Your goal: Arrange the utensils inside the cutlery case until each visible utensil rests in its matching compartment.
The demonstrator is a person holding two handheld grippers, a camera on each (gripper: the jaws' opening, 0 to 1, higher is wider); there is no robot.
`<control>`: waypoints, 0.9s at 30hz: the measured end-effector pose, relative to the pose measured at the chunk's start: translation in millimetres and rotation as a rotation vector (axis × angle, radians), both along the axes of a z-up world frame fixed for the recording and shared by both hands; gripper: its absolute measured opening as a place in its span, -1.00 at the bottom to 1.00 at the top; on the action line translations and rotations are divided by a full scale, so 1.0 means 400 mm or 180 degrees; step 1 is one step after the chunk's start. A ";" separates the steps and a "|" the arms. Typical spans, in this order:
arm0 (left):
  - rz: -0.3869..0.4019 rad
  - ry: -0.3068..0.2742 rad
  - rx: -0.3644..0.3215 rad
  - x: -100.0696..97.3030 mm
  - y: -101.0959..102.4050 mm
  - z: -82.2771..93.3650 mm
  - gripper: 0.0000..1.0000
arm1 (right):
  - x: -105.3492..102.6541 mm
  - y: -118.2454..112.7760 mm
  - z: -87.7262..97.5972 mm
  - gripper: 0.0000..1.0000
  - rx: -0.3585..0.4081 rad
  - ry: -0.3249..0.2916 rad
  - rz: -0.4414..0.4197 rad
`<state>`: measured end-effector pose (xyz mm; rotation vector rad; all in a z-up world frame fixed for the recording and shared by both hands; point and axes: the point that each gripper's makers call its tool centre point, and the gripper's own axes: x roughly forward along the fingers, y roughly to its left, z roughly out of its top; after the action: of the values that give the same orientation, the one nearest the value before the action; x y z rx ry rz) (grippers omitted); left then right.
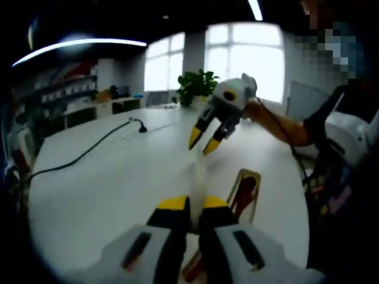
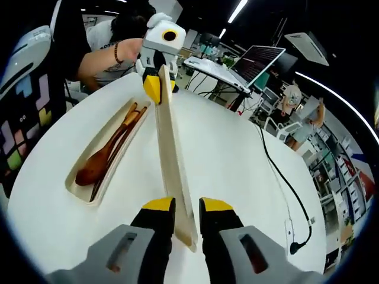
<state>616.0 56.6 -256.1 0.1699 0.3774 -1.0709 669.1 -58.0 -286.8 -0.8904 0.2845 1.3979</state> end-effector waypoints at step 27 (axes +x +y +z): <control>0.0908 0.0294 -0.0319 0.059 0.054 0.003 -0.45 | 0.016 -0.043 0.009 -0.96 0.0209 -0.0819 -0.0016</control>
<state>639.5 78.1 -254.8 -0.0233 0.4165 -0.8152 675.3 -75.3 -283.1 -1.0020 0.0449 1.2646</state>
